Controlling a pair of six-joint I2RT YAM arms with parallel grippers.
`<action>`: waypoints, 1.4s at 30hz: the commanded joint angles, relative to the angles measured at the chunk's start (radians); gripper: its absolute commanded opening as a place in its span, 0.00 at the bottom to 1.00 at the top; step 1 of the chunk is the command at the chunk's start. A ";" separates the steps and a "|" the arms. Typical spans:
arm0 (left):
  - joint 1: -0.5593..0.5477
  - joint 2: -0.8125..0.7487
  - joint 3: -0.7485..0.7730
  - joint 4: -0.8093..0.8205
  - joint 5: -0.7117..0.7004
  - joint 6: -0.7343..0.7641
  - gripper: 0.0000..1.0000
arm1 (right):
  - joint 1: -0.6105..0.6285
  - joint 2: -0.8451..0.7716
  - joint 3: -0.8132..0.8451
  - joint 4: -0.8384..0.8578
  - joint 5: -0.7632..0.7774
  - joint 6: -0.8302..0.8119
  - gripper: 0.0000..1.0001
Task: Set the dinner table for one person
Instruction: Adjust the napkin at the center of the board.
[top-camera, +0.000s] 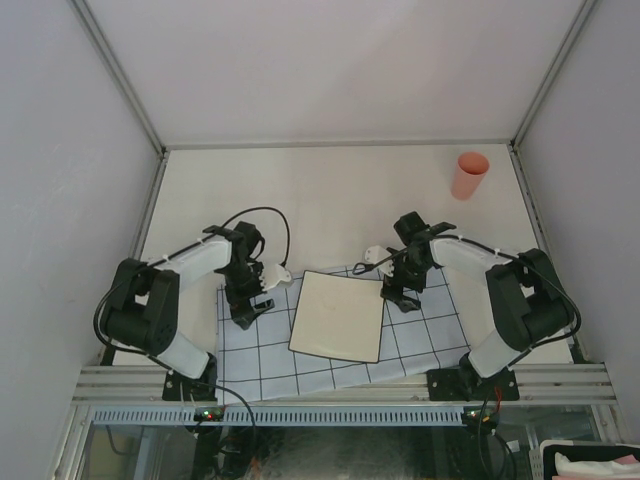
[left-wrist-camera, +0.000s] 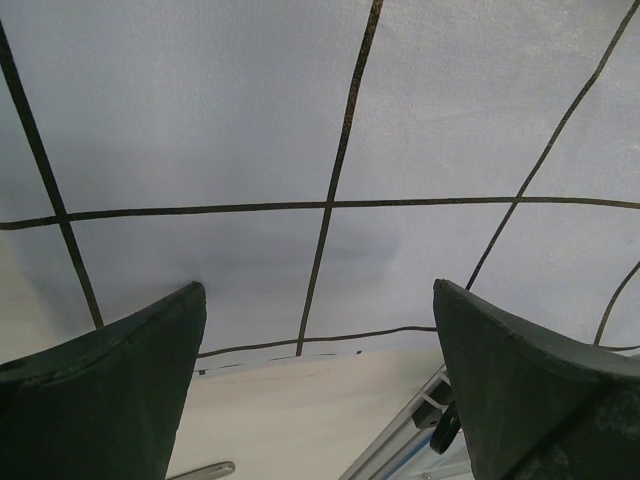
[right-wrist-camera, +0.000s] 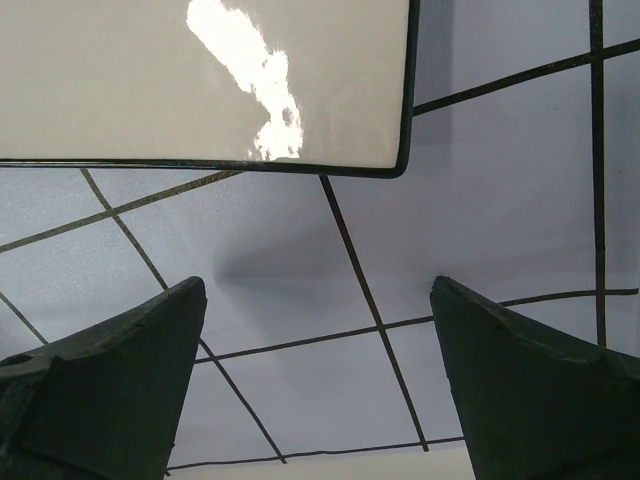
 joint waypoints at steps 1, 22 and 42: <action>-0.030 0.072 0.042 0.053 0.035 0.005 1.00 | 0.003 0.037 0.025 0.005 -0.009 -0.041 0.96; -0.101 0.161 0.189 0.091 0.011 -0.123 1.00 | -0.011 0.138 0.173 -0.041 -0.066 -0.036 1.00; -0.279 0.180 0.081 0.324 -0.140 -0.303 1.00 | -0.001 0.050 0.084 0.045 0.018 0.032 1.00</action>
